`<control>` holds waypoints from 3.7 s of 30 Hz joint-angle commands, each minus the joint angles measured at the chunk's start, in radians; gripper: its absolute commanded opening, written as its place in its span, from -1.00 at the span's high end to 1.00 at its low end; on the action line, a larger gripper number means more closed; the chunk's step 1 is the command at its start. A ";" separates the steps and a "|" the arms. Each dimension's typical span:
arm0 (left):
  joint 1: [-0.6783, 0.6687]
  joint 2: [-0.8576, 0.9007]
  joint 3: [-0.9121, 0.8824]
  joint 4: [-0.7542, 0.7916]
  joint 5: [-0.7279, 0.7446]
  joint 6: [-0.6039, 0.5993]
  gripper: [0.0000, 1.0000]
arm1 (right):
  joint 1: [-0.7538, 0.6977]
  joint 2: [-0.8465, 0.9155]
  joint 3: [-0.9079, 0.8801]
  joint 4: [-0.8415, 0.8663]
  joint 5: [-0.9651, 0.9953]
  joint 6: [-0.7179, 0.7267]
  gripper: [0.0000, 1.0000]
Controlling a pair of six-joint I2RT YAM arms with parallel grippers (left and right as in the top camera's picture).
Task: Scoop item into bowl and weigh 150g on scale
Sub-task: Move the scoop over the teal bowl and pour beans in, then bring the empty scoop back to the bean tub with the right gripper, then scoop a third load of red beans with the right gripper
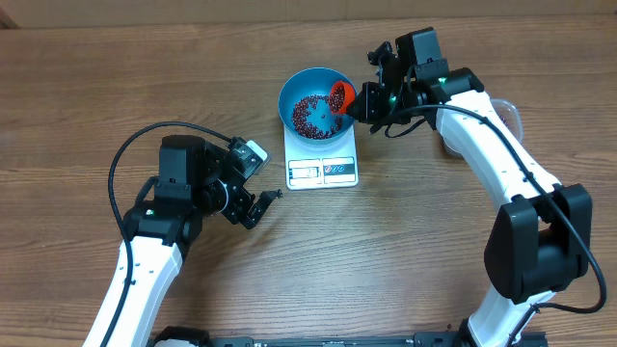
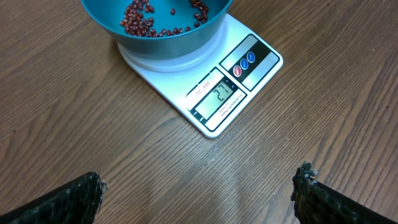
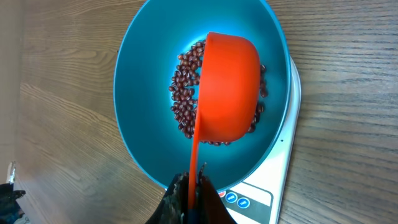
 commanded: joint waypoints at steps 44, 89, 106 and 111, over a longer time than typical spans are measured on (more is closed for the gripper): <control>-0.002 -0.001 0.000 0.003 -0.003 -0.010 -0.99 | 0.354 -0.020 0.261 -0.185 0.820 -0.106 0.93; -0.002 -0.001 0.000 0.003 -0.003 -0.010 -1.00 | -0.357 -0.143 -0.237 -0.124 0.520 -0.188 0.92; -0.002 -0.001 0.000 0.003 -0.003 -0.010 -1.00 | -0.362 -0.091 -0.237 -0.101 0.249 -0.188 0.93; -0.002 -0.001 0.000 0.003 -0.003 -0.010 -1.00 | -0.391 -0.091 -0.237 -0.101 0.184 -0.188 0.92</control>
